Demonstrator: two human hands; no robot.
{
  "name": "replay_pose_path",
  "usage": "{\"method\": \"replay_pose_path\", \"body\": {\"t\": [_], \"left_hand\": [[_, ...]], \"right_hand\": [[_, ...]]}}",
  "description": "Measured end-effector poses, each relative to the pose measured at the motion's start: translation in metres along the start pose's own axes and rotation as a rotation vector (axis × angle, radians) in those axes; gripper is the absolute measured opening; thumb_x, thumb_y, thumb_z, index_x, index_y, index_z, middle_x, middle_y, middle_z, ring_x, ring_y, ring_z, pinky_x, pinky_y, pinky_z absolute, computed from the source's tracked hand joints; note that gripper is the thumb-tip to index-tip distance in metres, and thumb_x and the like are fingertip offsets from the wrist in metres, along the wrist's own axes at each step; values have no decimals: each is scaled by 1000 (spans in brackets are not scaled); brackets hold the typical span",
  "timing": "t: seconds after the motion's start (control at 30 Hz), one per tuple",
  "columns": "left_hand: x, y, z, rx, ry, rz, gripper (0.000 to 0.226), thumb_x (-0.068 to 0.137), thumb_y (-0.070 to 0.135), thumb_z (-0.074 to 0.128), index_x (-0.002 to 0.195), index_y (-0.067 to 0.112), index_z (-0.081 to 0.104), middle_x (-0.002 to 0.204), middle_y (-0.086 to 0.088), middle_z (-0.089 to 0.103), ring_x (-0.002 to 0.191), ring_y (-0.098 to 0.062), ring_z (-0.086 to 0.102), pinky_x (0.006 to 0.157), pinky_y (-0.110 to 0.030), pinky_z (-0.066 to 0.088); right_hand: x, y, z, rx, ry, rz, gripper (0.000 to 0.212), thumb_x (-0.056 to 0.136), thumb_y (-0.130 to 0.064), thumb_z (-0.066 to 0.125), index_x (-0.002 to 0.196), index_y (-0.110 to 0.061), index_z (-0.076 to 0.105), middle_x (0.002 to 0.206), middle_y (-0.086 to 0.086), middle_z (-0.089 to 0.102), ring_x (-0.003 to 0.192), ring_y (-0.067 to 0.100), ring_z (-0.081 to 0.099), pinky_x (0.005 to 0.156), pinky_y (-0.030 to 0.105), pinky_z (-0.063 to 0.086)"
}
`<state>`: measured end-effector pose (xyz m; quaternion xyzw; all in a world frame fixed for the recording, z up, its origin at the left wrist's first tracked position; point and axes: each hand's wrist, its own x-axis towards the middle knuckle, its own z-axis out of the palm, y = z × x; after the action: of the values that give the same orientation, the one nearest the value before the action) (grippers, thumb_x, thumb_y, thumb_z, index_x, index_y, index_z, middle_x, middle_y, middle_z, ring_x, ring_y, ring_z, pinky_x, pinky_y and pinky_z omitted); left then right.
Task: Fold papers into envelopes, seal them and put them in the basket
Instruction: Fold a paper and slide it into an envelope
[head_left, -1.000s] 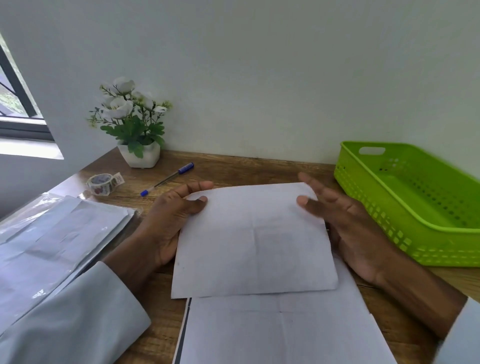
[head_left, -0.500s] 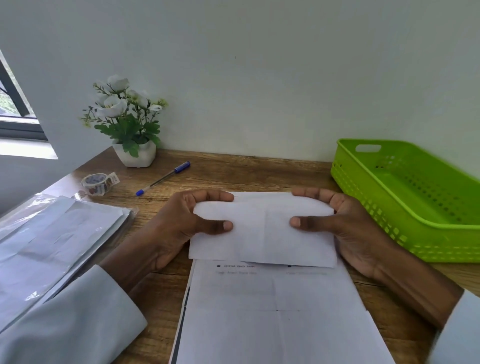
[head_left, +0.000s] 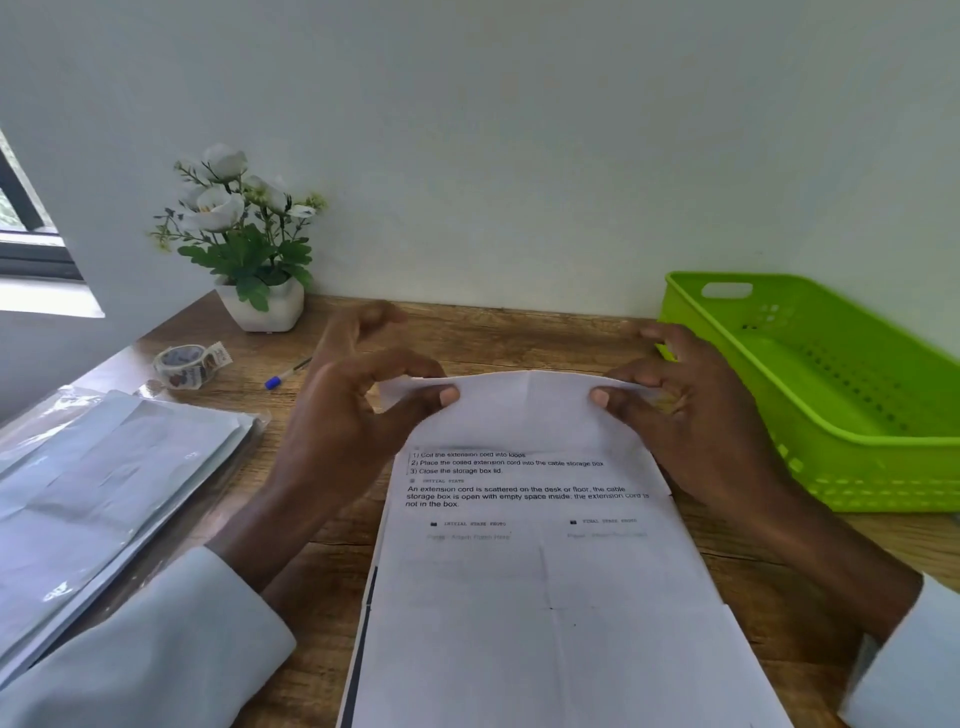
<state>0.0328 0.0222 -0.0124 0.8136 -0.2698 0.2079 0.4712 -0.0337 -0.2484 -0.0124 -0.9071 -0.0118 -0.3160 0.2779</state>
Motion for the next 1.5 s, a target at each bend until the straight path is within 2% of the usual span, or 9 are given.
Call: {"method": "replay_pose_path", "body": {"t": [0.23, 0.43, 0.67, 0.8, 0.9, 1.0, 1.13, 1.3, 1.5], "left_hand": [[-7, 18, 2, -226, -182, 130, 15, 78, 33, 77, 86, 21, 76, 86, 13, 75, 76, -11, 70, 60, -26, 55], [-1, 14, 0, -521, 40, -72, 11, 71, 21, 77, 80, 16, 74, 75, 4, 75, 63, -4, 68, 54, -15, 51], [2, -6, 2, -670, 6, -383, 34, 70, 12, 78, 103, 14, 70, 92, -5, 77, 79, -16, 74, 60, -21, 56], [3, -20, 3, -167, -133, -409, 46, 74, 12, 81, 109, 33, 61, 93, 10, 73, 82, -2, 70, 66, -18, 57], [3, -22, 7, 244, -264, -263, 47, 77, 27, 80, 114, 44, 56, 112, 26, 52, 89, 3, 55, 68, -13, 42], [2, -22, 9, 338, -335, -159, 33, 83, 34, 73, 111, 44, 59, 124, 24, 49, 105, 0, 47, 78, -18, 36], [-6, -20, 11, 326, -540, -115, 54, 84, 65, 50, 132, 43, 51, 146, 25, 40, 138, 0, 29, 104, -24, 26], [-7, -16, 10, 568, -854, -84, 88, 73, 79, 2, 152, 39, -3, 154, 23, -12, 144, -5, -15, 118, -44, -7], [-7, -13, 4, 618, -878, -145, 87, 78, 78, 5, 152, 33, -9, 159, 15, -12, 146, -7, -14, 120, -49, -7]], "right_hand": [[-11, -40, -1, -108, -96, -356, 12, 81, -27, 73, 90, -22, 79, 87, -6, 78, 77, 17, 72, 66, 30, 57], [7, -27, -24, 410, -124, 138, 15, 66, -18, 88, 76, -14, 77, 69, -4, 74, 57, 2, 64, 51, 15, 48], [4, -4, -11, 950, -225, 625, 42, 58, -10, 84, 99, -4, 75, 98, 13, 78, 87, 25, 75, 70, 31, 62], [-4, 6, 1, 738, -241, 637, 38, 66, 0, 84, 102, -6, 72, 89, 8, 79, 78, 19, 76, 61, 26, 61], [-5, 8, 5, 273, -184, 385, 50, 65, -10, 89, 111, -9, 69, 91, -4, 75, 67, 3, 68, 59, 15, 51], [-6, 7, 8, -133, -180, 141, 67, 69, -29, 88, 128, -15, 62, 121, -2, 65, 103, 10, 63, 85, 15, 41], [-9, 6, 9, -60, -303, 32, 43, 82, -26, 78, 123, -20, 67, 129, -5, 65, 117, 13, 60, 96, 19, 39], [-8, 7, 6, -140, -405, -9, 29, 89, -29, 70, 117, -23, 73, 122, -7, 71, 112, 9, 65, 100, 32, 49], [-9, -6, 5, -283, -419, -45, 36, 91, -36, 64, 126, -26, 67, 131, -8, 65, 123, 13, 58, 105, 31, 43]]}}
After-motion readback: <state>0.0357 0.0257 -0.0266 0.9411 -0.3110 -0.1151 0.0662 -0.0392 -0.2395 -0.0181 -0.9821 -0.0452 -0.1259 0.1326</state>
